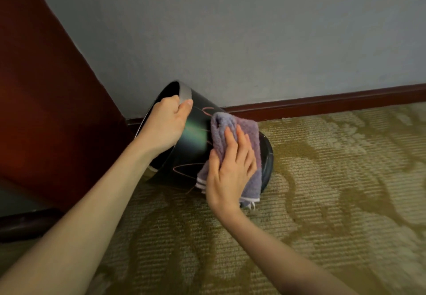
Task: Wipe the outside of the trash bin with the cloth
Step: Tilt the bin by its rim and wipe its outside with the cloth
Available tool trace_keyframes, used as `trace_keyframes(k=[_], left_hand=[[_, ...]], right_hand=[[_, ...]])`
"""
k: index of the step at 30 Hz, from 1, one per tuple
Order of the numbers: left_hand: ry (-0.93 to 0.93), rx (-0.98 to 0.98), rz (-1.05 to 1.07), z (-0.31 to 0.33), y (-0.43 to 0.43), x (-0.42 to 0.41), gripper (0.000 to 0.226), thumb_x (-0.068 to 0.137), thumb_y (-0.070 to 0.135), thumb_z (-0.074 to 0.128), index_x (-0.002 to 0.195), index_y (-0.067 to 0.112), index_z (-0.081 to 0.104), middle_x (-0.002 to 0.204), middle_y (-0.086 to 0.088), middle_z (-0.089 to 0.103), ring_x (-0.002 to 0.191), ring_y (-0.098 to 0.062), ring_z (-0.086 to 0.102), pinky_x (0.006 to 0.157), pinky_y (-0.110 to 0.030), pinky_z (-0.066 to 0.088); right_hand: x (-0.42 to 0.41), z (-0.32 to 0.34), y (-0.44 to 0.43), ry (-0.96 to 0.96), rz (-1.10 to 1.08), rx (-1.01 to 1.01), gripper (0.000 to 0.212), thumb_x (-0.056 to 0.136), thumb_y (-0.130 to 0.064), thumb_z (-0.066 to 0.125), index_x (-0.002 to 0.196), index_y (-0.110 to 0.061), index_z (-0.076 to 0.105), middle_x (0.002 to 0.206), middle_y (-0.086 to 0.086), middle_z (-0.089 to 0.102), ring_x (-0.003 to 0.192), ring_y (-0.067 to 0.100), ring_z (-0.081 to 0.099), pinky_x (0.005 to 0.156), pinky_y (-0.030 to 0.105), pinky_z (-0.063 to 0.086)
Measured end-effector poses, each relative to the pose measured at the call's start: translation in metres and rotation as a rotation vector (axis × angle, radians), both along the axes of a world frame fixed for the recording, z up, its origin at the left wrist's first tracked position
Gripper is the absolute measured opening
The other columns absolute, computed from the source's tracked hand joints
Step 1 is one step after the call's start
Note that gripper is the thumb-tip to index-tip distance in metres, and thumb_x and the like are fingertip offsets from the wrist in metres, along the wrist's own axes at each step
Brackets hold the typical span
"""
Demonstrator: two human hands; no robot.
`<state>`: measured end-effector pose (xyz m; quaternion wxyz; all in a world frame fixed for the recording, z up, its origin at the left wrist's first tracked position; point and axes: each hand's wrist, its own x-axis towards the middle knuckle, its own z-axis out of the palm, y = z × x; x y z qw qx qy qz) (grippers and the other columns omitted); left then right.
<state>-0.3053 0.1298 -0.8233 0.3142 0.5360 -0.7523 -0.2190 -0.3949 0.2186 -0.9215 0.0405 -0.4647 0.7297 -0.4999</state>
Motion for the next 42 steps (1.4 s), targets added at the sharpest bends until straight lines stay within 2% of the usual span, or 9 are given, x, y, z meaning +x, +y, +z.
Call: trace_keyframes(k=[8, 10, 13, 16, 19, 21, 26, 36, 42], left_hand=[[0.055, 0.033, 0.041, -0.003, 0.003, 0.015, 0.037, 0.100, 0.025, 0.044, 0.066, 0.011, 0.039, 0.059, -0.003, 0.035, 0.047, -0.008, 0.040, 0.046, -0.024, 0.032], [0.112, 0.053, 0.058, -0.004, 0.006, 0.018, 0.040, 0.100, 0.023, 0.044, 0.061, 0.016, 0.035, 0.055, 0.001, 0.034, 0.036, 0.000, 0.043, 0.034, -0.012, 0.031], [0.129, 0.063, 0.061, -0.005, 0.009, 0.023, 0.041, 0.101, 0.023, 0.043, 0.061, 0.018, 0.034, 0.054, 0.002, 0.033, 0.033, 0.002, 0.042, 0.034, -0.010, 0.031], [0.110, 0.048, 0.021, -0.007, 0.013, 0.028, 0.040, 0.100, 0.026, 0.043, 0.062, 0.014, 0.038, 0.055, 0.001, 0.039, 0.042, -0.004, 0.044, 0.047, -0.029, 0.038], [0.112, 0.028, -0.019, -0.007, 0.015, 0.026, 0.044, 0.100, 0.029, 0.042, 0.076, -0.007, 0.049, 0.067, -0.023, 0.052, 0.068, -0.042, 0.056, 0.065, -0.052, 0.045], [0.100, 0.012, -0.007, -0.005, 0.013, 0.025, 0.045, 0.100, 0.028, 0.042, 0.081, -0.011, 0.050, 0.074, -0.032, 0.055, 0.070, -0.043, 0.057, 0.068, -0.054, 0.045], [0.065, -0.008, 0.013, -0.007, 0.011, 0.026, 0.036, 0.100, 0.026, 0.043, 0.068, 0.009, 0.041, 0.056, 0.000, 0.035, 0.052, -0.016, 0.035, 0.052, -0.031, 0.027], [0.030, 0.021, 0.081, -0.004, -0.010, 0.022, 0.034, 0.099, 0.028, 0.043, 0.074, 0.006, 0.048, 0.063, -0.006, 0.040, 0.056, -0.018, 0.038, 0.055, -0.033, 0.026], [0.031, 0.032, 0.075, -0.001, -0.014, 0.015, 0.037, 0.099, 0.028, 0.043, 0.065, 0.016, 0.038, 0.058, 0.001, 0.035, 0.050, -0.012, 0.035, 0.043, -0.018, 0.026]], right_hand=[[-0.001, 0.012, -0.019, 0.065, 0.017, 0.006, 0.046, 0.086, -0.035, 0.039, 0.128, -0.021, 0.052, 0.136, 0.001, 0.052, 0.128, 0.020, 0.039, 0.105, 0.036, 0.018], [-0.007, 0.020, -0.030, 0.074, 0.048, 0.022, 0.044, 0.085, -0.035, 0.037, 0.122, -0.019, 0.055, 0.131, 0.000, 0.055, 0.124, 0.019, 0.043, 0.104, 0.036, 0.021], [-0.016, 0.039, -0.056, 0.095, 0.106, 0.090, 0.034, 0.086, -0.035, 0.034, 0.105, -0.020, 0.056, 0.116, 0.000, 0.059, 0.113, 0.021, 0.048, 0.099, 0.039, 0.027], [-0.031, 0.057, -0.090, 0.066, 0.208, 0.240, 0.024, 0.088, -0.033, 0.036, 0.091, -0.020, 0.056, 0.109, 0.008, 0.063, 0.105, 0.031, 0.052, 0.088, 0.042, 0.030], [-0.045, 0.068, -0.115, 0.002, 0.310, 0.427, 0.022, 0.089, -0.035, 0.038, 0.085, -0.023, 0.056, 0.113, 0.014, 0.065, 0.107, 0.035, 0.054, 0.086, 0.042, 0.031], [-0.045, 0.068, -0.119, 0.008, 0.320, 0.441, 0.021, 0.088, -0.036, 0.039, 0.084, -0.023, 0.055, 0.112, 0.016, 0.065, 0.106, 0.036, 0.054, 0.085, 0.042, 0.031], [-0.038, 0.061, -0.109, 0.083, 0.272, 0.331, 0.027, 0.089, -0.032, 0.037, 0.097, -0.018, 0.060, 0.115, 0.012, 0.062, 0.108, 0.033, 0.051, 0.086, 0.042, 0.030], [0.012, 0.025, -0.039, 0.296, 0.054, -0.003, 0.047, 0.083, -0.031, 0.045, 0.128, -0.020, 0.052, 0.131, 0.006, 0.055, 0.119, 0.025, 0.045, 0.098, 0.038, 0.028], [0.025, -0.003, -0.014, 0.377, 0.032, -0.089, 0.049, 0.089, -0.032, 0.048, 0.136, -0.020, 0.040, 0.141, 0.011, 0.049, 0.132, 0.026, 0.033, 0.106, 0.043, 0.025]])
